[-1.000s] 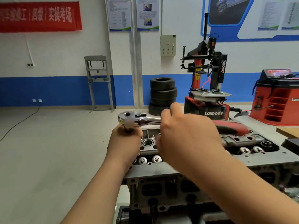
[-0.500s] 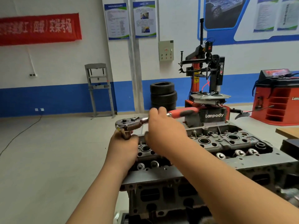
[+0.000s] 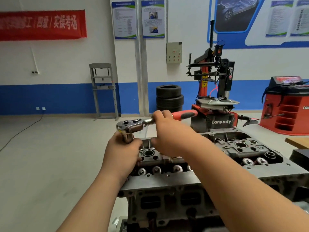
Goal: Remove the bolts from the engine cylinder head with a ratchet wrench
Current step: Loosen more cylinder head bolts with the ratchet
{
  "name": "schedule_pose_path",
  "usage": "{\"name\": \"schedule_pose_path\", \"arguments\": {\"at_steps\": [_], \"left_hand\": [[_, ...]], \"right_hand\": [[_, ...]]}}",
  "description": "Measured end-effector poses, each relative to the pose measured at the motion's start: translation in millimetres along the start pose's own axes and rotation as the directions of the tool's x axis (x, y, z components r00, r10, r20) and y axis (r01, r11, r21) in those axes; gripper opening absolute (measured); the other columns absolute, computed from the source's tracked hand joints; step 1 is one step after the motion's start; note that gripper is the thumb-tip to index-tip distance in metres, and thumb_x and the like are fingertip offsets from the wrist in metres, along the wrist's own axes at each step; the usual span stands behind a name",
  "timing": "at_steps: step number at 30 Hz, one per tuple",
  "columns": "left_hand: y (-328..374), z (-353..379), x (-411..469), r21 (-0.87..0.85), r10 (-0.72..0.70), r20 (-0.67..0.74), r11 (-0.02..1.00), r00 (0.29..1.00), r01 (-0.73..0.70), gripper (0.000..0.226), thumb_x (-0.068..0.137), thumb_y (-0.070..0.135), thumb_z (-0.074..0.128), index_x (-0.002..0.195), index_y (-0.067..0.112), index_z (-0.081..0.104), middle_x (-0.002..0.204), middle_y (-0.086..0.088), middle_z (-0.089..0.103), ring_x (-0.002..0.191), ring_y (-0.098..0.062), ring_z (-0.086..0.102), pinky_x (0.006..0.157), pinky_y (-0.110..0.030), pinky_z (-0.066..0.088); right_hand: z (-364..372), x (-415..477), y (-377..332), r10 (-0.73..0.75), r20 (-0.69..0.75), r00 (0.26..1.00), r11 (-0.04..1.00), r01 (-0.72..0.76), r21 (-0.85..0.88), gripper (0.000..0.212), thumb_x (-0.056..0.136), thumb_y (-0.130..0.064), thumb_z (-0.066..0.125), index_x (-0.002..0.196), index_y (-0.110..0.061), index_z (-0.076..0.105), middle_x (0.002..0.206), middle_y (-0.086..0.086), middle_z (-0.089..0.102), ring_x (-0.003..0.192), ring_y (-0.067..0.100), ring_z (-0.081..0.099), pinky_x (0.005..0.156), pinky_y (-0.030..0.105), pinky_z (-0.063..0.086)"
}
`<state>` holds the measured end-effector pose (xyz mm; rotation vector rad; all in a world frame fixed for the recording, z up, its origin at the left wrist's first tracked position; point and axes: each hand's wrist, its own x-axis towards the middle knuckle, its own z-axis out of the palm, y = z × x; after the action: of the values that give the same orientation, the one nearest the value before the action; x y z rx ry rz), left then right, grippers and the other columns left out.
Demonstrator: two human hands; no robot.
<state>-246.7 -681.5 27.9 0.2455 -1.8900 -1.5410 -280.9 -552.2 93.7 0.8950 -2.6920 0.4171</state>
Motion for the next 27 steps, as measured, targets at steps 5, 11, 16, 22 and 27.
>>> {"name": "schedule_pose_path", "arguments": {"at_steps": [5, 11, 16, 22, 27], "left_hand": [[3, -3, 2, 0.078, -0.032, 0.004, 0.996, 0.999, 0.031, 0.029, 0.078, 0.012, 0.052, 0.052, 0.023, 0.053, 0.051, -0.005, 0.049, 0.051, -0.022, 0.044, 0.051, -0.034, 0.037], [7, 1, 0, 0.108, -0.002, -0.035, 0.994, 0.999, 0.006, 0.028, 0.08, 0.008, 0.051, 0.055, 0.017, 0.042, 0.046, -0.003, 0.04, 0.045, -0.02, 0.037, 0.049, -0.032, 0.034], [1, 3, 3, 0.069, 0.001, -0.009, 0.998, 1.0, -0.001, 0.03, 0.082, 0.006, 0.047, 0.055, 0.017, 0.041, 0.041, 0.0, 0.038, 0.041, -0.021, 0.036, 0.046, -0.03, 0.034], [-8, 0, 2, 0.27, 0.158, 0.055, 0.948, 0.986, -0.167, 0.009, 0.091, 0.007, 0.055, 0.094, 0.004, 0.063, 0.091, -0.012, 0.066, 0.082, -0.024, 0.06, 0.056, -0.009, 0.041], [-2, -2, 2, 0.256, 0.084, -0.004, 0.963, 0.996, -0.08, 0.016, 0.086, 0.01, 0.054, 0.071, 0.009, 0.06, 0.056, -0.002, 0.059, 0.043, -0.003, 0.048, 0.037, -0.009, 0.033]], "right_hand": [[18, 48, -23, -0.087, 0.142, 0.986, 0.951, 0.04, 0.308, 0.061, 0.085, 0.001, 0.056, 0.138, -0.012, 0.029, 0.144, 0.004, 0.019, 0.095, 0.021, 0.049, 0.087, 0.03, 0.039], [17, 16, -19, 0.053, 0.025, 0.998, 0.981, -0.056, 0.184, 0.073, 0.084, -0.004, 0.059, 0.143, -0.017, 0.018, 0.152, 0.001, 0.008, 0.101, 0.029, 0.055, 0.076, 0.038, 0.047], [14, -54, -11, 0.127, -0.145, 0.981, 0.984, -0.143, -0.105, 0.093, 0.079, -0.014, 0.062, 0.141, -0.026, -0.005, 0.141, 0.005, 0.002, 0.06, 0.026, 0.037, 0.04, 0.027, 0.021], [31, -90, -32, -0.101, -0.262, 0.96, 0.994, 0.106, 0.006, 0.064, 0.093, -0.021, 0.047, 0.134, -0.025, -0.002, 0.129, 0.006, 0.021, 0.063, 0.02, 0.052, 0.05, 0.031, 0.047], [12, -75, -34, -0.063, -0.336, 0.94, 0.995, 0.031, -0.099, 0.082, 0.067, -0.022, 0.073, 0.134, -0.005, 0.029, 0.124, 0.014, 0.022, 0.068, 0.029, 0.058, 0.038, 0.023, 0.025]]}}
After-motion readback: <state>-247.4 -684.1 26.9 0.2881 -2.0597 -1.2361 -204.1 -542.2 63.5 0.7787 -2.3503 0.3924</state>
